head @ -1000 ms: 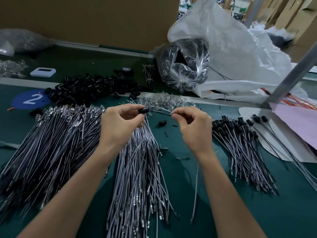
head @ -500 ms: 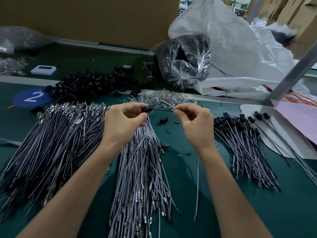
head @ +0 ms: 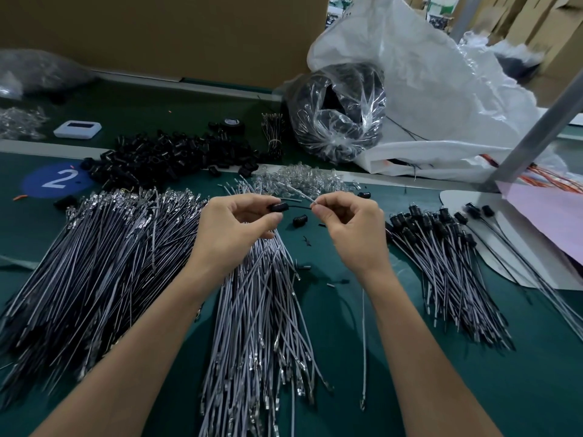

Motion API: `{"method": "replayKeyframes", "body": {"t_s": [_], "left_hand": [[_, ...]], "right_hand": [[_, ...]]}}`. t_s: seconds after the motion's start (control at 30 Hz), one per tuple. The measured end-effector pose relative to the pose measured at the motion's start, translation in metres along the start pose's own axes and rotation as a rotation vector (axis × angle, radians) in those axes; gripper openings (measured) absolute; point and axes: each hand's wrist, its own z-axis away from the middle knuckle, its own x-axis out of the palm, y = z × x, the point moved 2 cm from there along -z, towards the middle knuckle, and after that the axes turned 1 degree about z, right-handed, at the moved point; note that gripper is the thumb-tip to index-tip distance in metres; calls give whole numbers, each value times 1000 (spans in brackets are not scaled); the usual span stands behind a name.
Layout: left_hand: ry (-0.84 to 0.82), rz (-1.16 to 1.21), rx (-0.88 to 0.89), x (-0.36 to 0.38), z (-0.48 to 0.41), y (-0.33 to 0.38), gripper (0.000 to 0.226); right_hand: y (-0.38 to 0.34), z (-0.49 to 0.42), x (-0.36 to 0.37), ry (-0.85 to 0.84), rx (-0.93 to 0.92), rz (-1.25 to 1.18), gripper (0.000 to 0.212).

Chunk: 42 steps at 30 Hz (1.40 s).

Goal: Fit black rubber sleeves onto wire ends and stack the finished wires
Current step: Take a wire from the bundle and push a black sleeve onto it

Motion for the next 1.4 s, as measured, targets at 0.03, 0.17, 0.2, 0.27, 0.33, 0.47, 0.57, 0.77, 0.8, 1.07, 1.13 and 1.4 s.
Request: {"method": "replayKeyframes", "body": {"t_s": [0.03,0.17,0.2,0.27,0.33,0.47,0.57,0.77,0.8,1.07,1.13,1.4], "left_hand": [[0,19,-8,0,0,0,19],[-1,16,-9,1,0,0,19],[-13,3,-8,1,0,0,19],[-37,-12,-8,3,0,0,20],[-44,-20,-2,3,0,-1,19],[-40,-111,45,4,2,-1,18],[-31,-145,70,7,3,-1,17],[-26,-104,76,14,5,0,20],[-20,-99,72,14,5,0,20],[29,299,-125,15,7,-2,21],[12,466,-184,15,7,-3,19],[56,682,-294,15,5,-5,19]], "right_hand": [[0,0,0,-3,-2,5,9],[-1,1,2,-40,-7,14,9],[-1,1,2,-56,-14,14,10],[-3,2,4,-83,-34,10,12],[-3,3,5,-85,-46,16,14],[-4,4,7,-75,-49,10,11],[-4,5,9,-80,-65,28,10],[-4,6,13,-98,-73,36,13],[-4,6,13,-95,-67,23,13],[-8,7,11,-46,-64,-74,19],[-9,7,11,-31,-67,-82,19],[-13,9,11,-9,-65,-95,14]]}}
